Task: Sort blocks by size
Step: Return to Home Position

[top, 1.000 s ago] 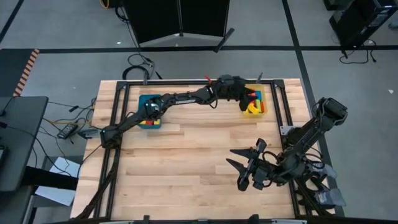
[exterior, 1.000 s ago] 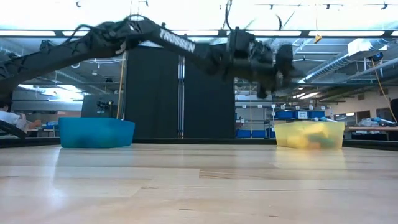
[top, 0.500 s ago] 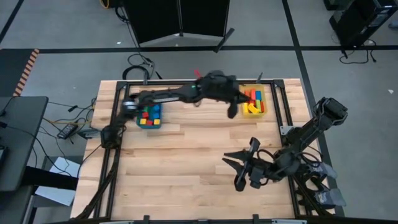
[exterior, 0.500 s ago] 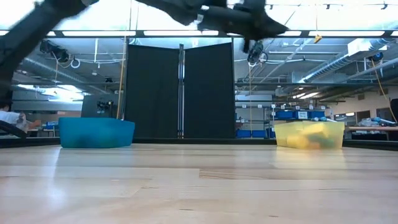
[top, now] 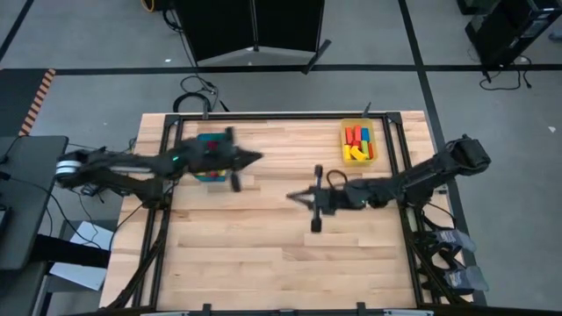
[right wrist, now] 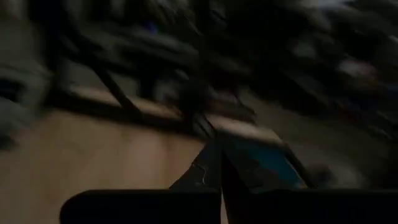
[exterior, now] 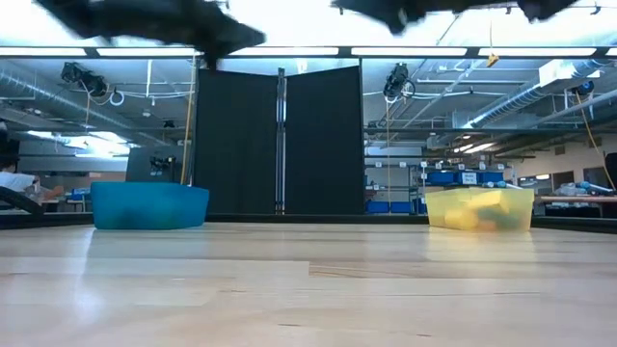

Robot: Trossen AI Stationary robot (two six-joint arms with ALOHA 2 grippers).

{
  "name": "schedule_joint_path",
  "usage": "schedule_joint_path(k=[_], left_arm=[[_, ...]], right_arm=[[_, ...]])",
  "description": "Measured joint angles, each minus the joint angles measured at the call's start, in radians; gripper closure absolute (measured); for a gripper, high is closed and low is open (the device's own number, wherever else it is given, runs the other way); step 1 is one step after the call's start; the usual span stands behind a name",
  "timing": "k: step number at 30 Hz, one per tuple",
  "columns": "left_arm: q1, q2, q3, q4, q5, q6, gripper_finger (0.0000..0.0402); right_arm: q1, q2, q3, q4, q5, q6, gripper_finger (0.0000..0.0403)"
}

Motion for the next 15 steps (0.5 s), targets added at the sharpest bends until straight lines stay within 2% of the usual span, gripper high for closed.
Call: schedule_joint_path(k=[3, 8, 11, 15], left_arm=[[-0.052, -0.191, -0.18, 0.004, -0.079, -0.029, 0.0401], [-0.094, -0.468, -0.397, -0.002, -0.156, -0.053, 0.0401], [-0.096, -0.566, -0.463, -0.029, -0.159, -0.066, 0.0401], [-0.1, -0.641, -0.515, -0.085, -0.158, -0.08, 0.0401]], right_arm=[[-0.031, -0.068, -0.107, 0.014, 0.059, 0.007, 0.0398], [-0.037, -0.309, -0.34, 0.106, 0.108, 0.037, 0.0398], [-0.045, -0.478, -0.466, 0.05, 0.113, 0.073, 0.0398], [-0.059, -0.711, -0.602, -0.111, 0.089, 0.179, 0.0398]])
